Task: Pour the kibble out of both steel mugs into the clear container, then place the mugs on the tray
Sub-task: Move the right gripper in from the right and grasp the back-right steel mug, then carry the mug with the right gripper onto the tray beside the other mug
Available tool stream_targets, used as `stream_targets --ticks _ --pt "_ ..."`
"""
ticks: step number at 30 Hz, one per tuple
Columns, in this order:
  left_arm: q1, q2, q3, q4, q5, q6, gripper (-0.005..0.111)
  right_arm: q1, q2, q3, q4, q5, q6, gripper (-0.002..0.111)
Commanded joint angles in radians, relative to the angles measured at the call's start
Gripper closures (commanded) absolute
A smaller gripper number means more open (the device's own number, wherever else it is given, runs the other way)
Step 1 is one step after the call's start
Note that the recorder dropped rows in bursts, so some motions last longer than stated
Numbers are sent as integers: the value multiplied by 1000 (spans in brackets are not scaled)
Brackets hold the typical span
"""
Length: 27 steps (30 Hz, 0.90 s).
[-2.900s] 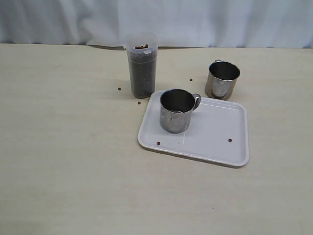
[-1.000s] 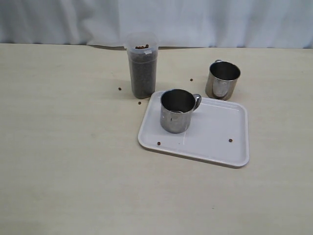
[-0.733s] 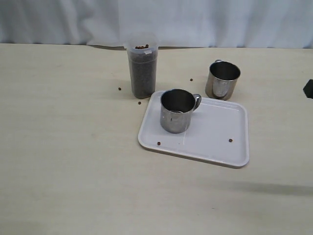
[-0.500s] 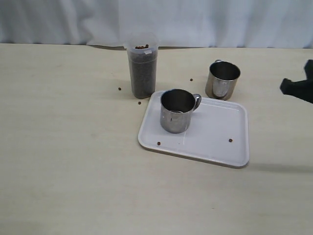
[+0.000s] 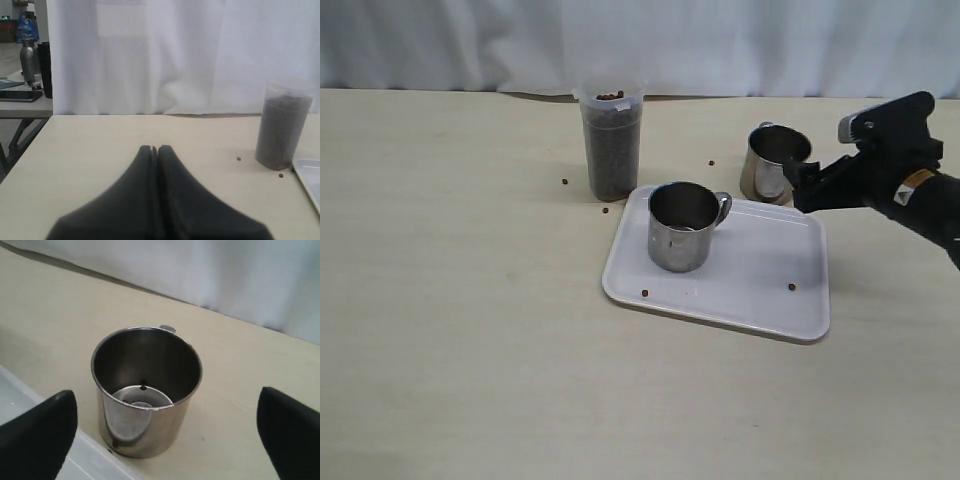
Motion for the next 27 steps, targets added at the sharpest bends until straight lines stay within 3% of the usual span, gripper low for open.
stream_targets --ticks 1,8,15,27 --pt "-2 -3 3 -5 -13 -3 107 0 72 -69 -39 -1 85 -2" --pt "-2 -3 3 -5 -13 -3 107 71 211 -226 -85 9 109 -2" --pt "-2 -3 3 -5 -13 -3 107 74 285 -283 86 26 106 -2" --pt "-2 -3 3 -5 -13 -3 107 76 354 -361 73 21 86 -1"
